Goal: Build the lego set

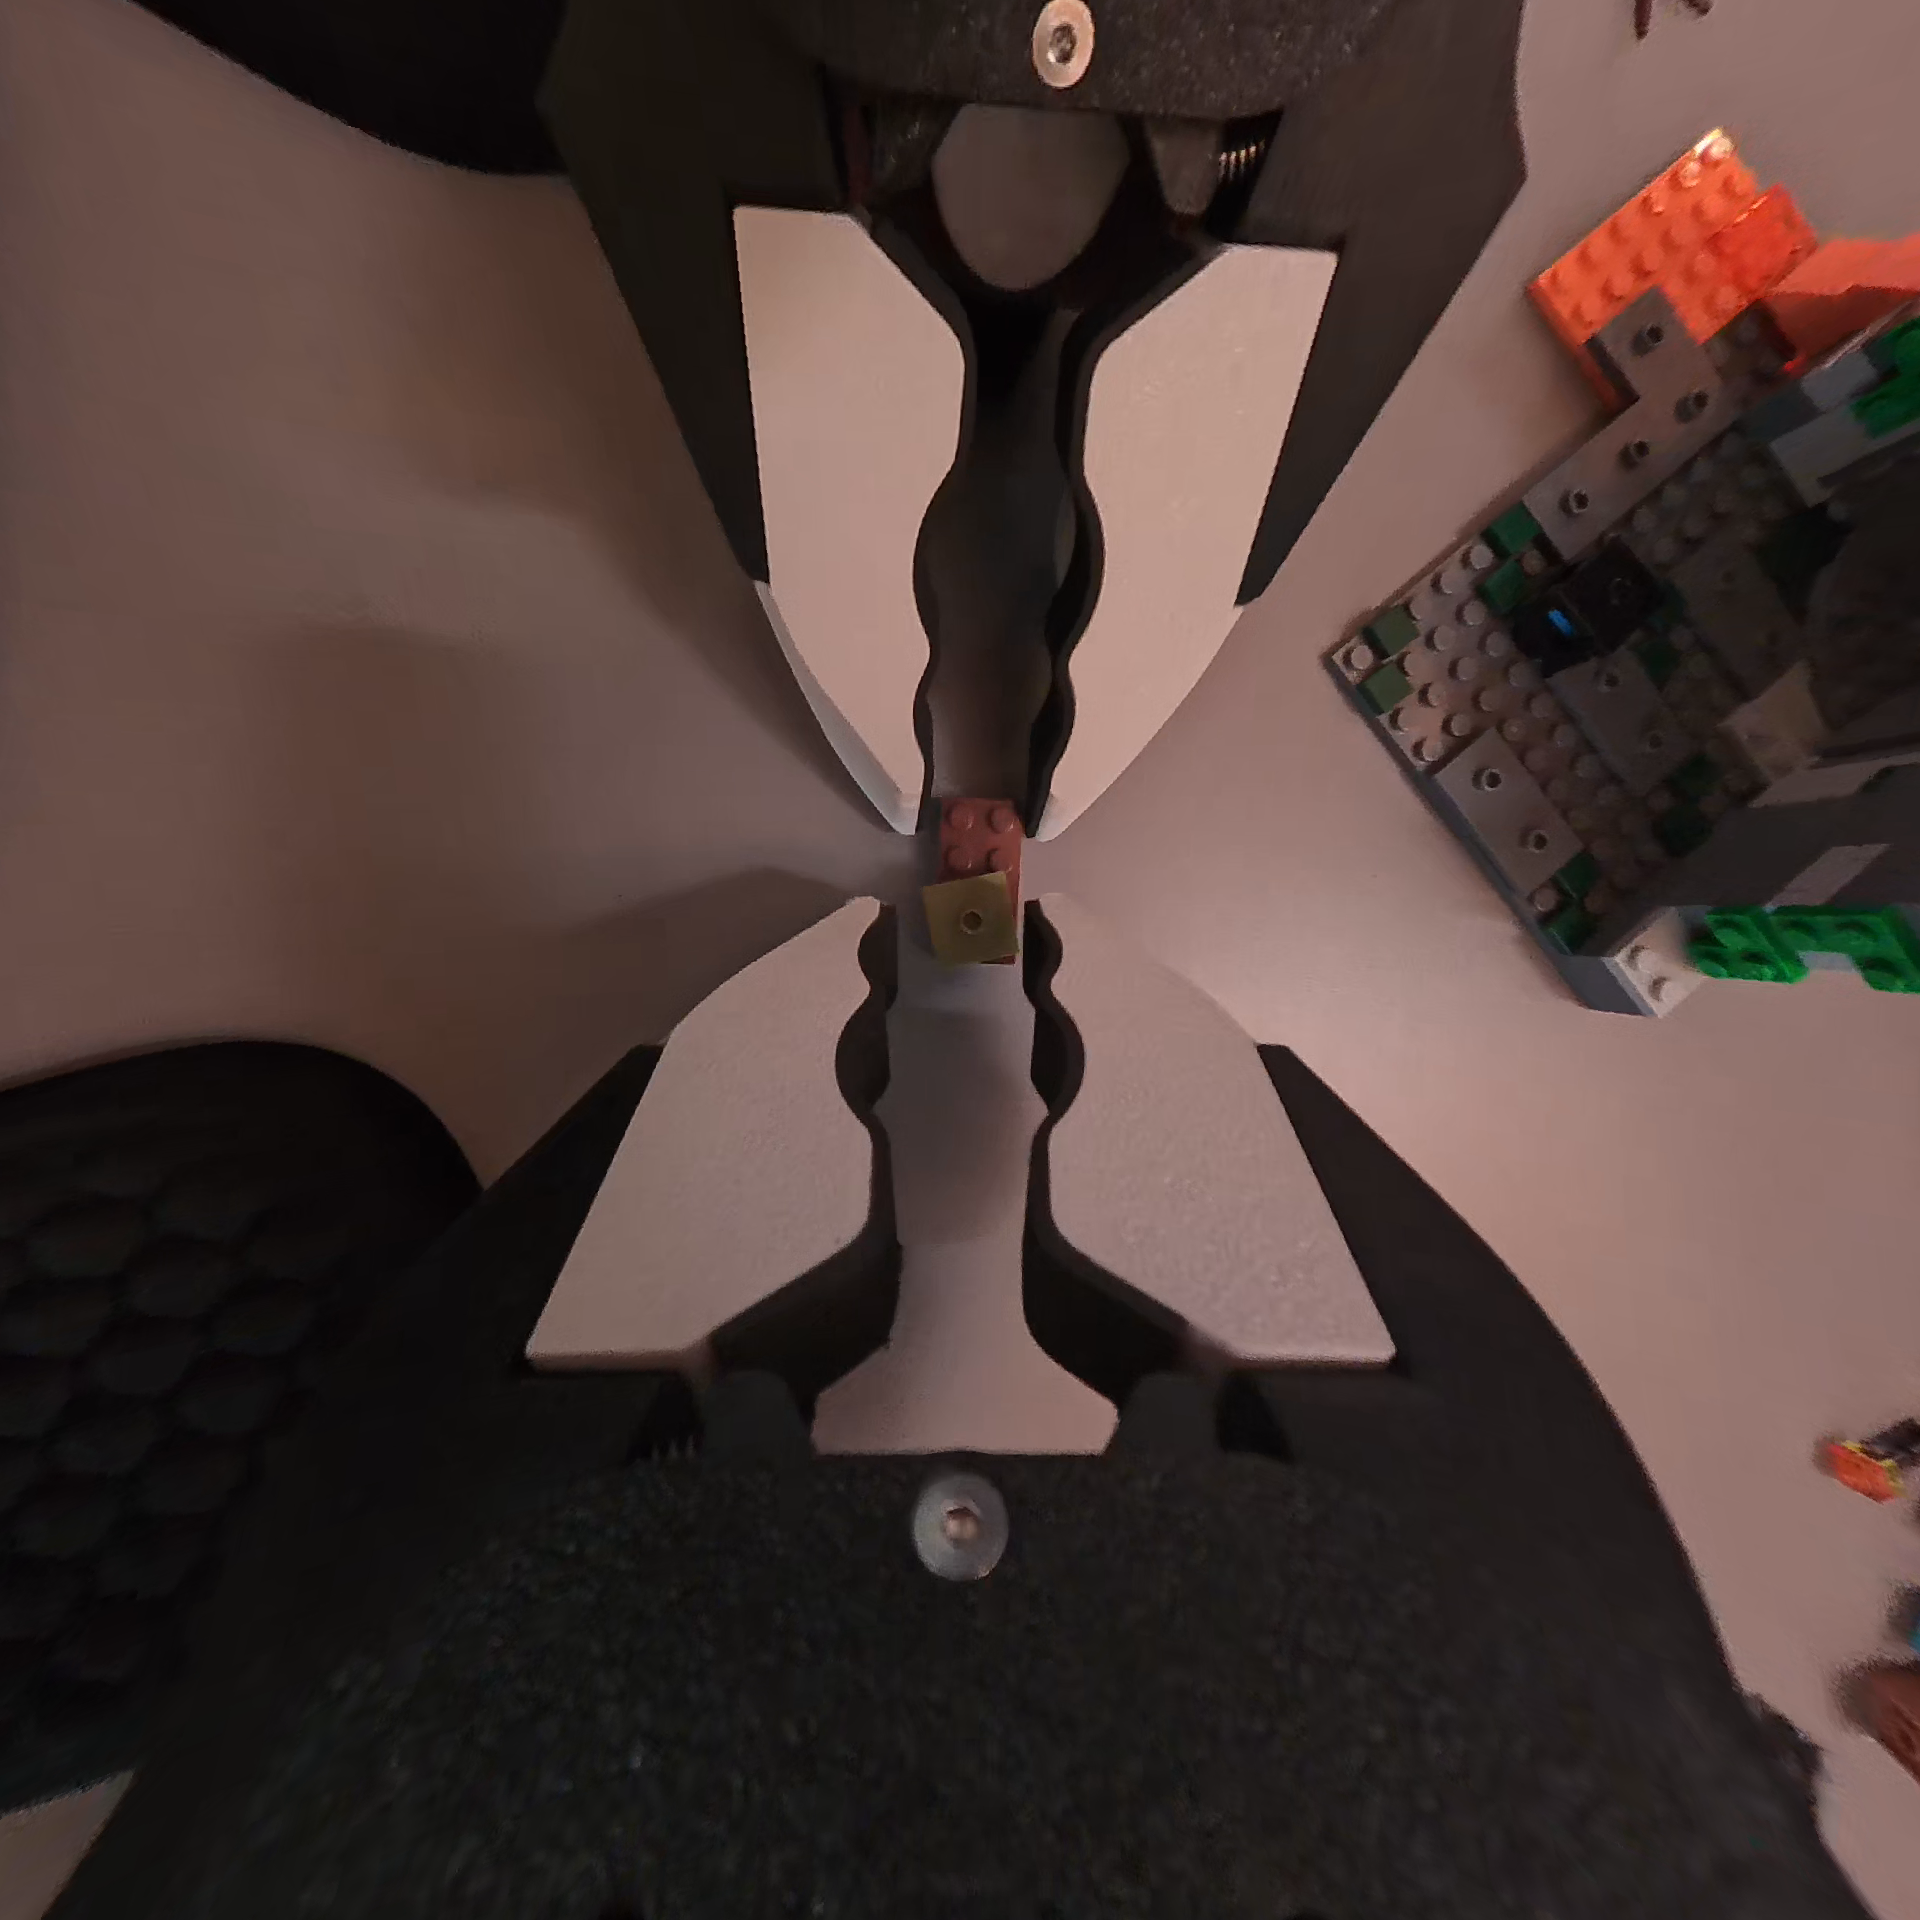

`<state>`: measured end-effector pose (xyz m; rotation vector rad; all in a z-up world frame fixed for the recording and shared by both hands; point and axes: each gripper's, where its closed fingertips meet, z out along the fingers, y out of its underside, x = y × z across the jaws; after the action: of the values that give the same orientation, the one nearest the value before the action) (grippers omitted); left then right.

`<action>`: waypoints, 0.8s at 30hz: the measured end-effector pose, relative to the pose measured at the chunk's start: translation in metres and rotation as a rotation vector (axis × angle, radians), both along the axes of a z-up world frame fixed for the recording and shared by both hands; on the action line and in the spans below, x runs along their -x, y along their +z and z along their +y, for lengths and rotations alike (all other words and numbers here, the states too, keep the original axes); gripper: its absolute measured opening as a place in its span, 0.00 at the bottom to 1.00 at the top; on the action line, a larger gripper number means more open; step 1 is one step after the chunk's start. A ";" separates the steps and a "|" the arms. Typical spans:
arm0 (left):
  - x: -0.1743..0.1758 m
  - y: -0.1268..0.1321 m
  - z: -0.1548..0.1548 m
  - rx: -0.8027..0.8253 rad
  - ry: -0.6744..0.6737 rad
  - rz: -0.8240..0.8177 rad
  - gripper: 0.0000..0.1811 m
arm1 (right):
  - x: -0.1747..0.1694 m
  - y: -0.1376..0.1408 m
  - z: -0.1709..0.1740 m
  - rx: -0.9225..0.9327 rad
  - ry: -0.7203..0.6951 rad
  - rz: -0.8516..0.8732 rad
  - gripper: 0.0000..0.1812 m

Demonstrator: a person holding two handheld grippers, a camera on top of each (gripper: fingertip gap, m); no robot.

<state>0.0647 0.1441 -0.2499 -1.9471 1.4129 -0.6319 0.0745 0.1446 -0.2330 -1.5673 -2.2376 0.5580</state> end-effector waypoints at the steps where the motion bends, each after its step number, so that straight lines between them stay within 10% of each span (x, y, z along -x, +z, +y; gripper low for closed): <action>1: 0.000 0.000 0.000 0.000 0.001 -0.002 0.11 | 0.000 0.000 0.000 0.009 -0.005 0.015 0.13; 24: 0.001 0.000 0.000 -0.023 0.002 0.005 0.09 | 0.001 -0.007 0.004 0.065 -0.174 0.053 0.09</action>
<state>0.0642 0.1438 -0.2497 -1.9333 1.4154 -0.6077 0.0733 0.1486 -0.2403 -1.7377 -2.0387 0.6201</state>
